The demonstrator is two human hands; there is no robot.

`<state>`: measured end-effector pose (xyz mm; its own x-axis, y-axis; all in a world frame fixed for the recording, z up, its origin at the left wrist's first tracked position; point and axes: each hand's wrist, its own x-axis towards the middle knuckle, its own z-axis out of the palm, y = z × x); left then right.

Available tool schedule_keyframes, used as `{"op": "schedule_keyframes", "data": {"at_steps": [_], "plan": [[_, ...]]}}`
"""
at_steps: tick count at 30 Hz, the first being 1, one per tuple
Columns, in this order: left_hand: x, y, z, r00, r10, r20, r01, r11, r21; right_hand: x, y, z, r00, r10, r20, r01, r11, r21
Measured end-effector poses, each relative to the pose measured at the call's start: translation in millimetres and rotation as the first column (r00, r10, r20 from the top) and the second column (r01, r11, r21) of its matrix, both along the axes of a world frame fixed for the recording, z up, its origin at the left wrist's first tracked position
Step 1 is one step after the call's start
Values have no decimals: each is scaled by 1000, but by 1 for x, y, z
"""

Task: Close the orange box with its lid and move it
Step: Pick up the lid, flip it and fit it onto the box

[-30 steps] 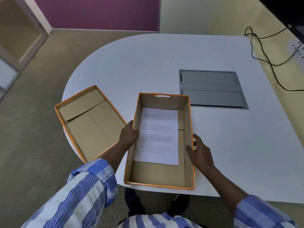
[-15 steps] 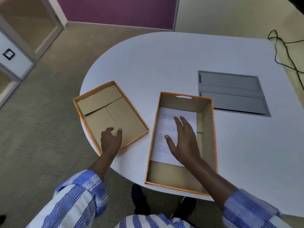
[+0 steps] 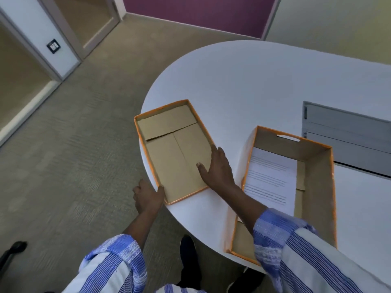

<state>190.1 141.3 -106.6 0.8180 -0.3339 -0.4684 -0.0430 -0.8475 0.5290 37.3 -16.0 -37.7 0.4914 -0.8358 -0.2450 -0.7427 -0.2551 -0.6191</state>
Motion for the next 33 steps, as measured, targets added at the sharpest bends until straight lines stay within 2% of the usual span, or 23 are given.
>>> {"op": "schedule_keyframes", "data": {"at_steps": [4, 9, 14, 19, 22, 24, 27, 29, 31, 33], "plan": [[2, 5, -11, 993, -121, -7, 121, 992, -21, 7, -20, -29, 984, -65, -167, 81, 992, 93], [4, 3, -13, 982, -142, -128, 119, 978, -173, 8, -28, -50, 948, -70, -309, 128, 977, 171], [12, 9, -4, 987, -102, -125, 73, 973, -218, 12, -25, -52, 968, -55, -245, 114, 966, 234], [23, 2, 27, 996, 31, -81, -56, 939, -339, 19, -22, -34, 983, 3, -183, 40, 971, 234], [28, -13, 57, 999, 43, -7, -41, 897, -440, 29, -20, -4, 974, 129, -185, -112, 988, 102], [29, -26, 79, 998, 55, 31, -31, 862, -506, 36, -16, 25, 964, 258, -64, -258, 966, 7], [29, -51, 123, 994, 100, 43, -56, 811, -582, 35, 0, 72, 874, 470, 122, -462, 882, -92], [29, -69, 161, 991, 135, -2, -108, 785, -610, 26, 14, 97, 804, 577, 148, -547, 813, -201], [30, -83, 201, 987, 145, -66, -153, 744, -651, 17, 22, 117, 797, 587, 141, -513, 781, -356], [28, -93, 239, 987, 139, -75, -152, 704, -694, 9, 22, 138, 840, 513, 179, -380, 790, -481]]}}
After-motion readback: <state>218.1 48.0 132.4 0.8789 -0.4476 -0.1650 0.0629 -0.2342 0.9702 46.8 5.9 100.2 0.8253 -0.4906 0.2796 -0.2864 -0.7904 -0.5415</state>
